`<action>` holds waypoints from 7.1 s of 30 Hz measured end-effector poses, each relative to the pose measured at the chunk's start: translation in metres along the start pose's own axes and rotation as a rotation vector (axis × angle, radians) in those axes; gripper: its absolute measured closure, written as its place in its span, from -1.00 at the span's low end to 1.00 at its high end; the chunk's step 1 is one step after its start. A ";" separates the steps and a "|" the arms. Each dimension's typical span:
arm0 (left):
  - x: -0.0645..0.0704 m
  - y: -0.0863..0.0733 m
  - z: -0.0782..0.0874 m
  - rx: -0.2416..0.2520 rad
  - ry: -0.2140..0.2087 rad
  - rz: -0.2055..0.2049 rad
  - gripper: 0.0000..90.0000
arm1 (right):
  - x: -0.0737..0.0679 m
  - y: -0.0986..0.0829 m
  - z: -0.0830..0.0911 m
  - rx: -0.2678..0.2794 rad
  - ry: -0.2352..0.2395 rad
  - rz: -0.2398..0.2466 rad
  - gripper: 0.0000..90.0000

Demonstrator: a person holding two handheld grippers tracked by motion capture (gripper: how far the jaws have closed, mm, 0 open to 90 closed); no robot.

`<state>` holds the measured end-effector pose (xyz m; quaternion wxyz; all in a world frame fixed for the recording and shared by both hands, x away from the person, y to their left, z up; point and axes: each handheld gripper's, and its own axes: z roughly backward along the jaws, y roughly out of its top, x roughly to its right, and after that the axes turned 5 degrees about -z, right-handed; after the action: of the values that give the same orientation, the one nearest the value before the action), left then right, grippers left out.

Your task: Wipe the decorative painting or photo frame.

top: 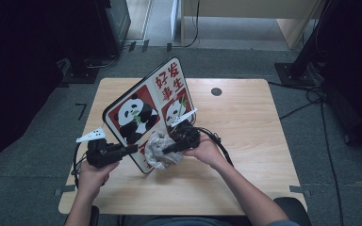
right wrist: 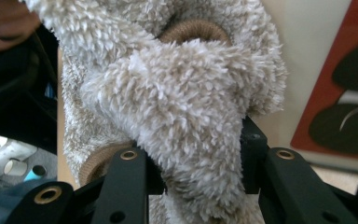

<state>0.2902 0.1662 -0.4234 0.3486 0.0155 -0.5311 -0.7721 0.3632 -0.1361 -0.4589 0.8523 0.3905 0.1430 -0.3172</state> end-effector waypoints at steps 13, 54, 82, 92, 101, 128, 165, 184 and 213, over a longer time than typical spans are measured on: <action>0.000 -0.001 0.000 0.003 0.010 0.013 0.56 | 0.010 -0.017 -0.011 -0.066 -0.011 -0.010 0.44; -0.002 -0.013 0.042 0.042 0.029 0.021 0.43 | -0.031 0.052 0.051 0.026 -0.003 0.067 0.46; -0.032 0.004 0.028 0.061 0.020 -0.014 0.60 | -0.112 0.147 0.076 0.085 -0.007 0.203 0.46; -0.036 0.005 0.027 0.072 -0.012 0.005 0.60 | -0.105 0.141 0.068 0.082 -0.005 0.194 0.46; -0.037 0.005 0.028 0.070 -0.015 0.002 0.59 | -0.102 0.136 0.061 0.059 -0.001 0.202 0.46; -0.036 0.004 0.028 0.068 -0.025 0.003 0.60 | -0.085 0.108 0.042 0.049 0.023 0.174 0.45; -0.035 0.004 0.027 0.069 -0.028 0.006 0.62 | -0.064 0.072 0.018 0.018 0.043 0.136 0.45; -0.035 0.003 0.027 0.067 -0.033 0.004 0.63 | -0.055 0.052 0.005 -0.004 0.031 0.134 0.45; -0.034 0.002 0.027 0.069 -0.037 0.008 0.62 | -0.030 0.008 -0.024 -0.047 0.050 0.077 0.45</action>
<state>0.3065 0.2068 -0.4222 0.3409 0.0113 -0.5641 -0.7520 0.3458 -0.1005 -0.4551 0.8690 0.3833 0.1564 -0.2711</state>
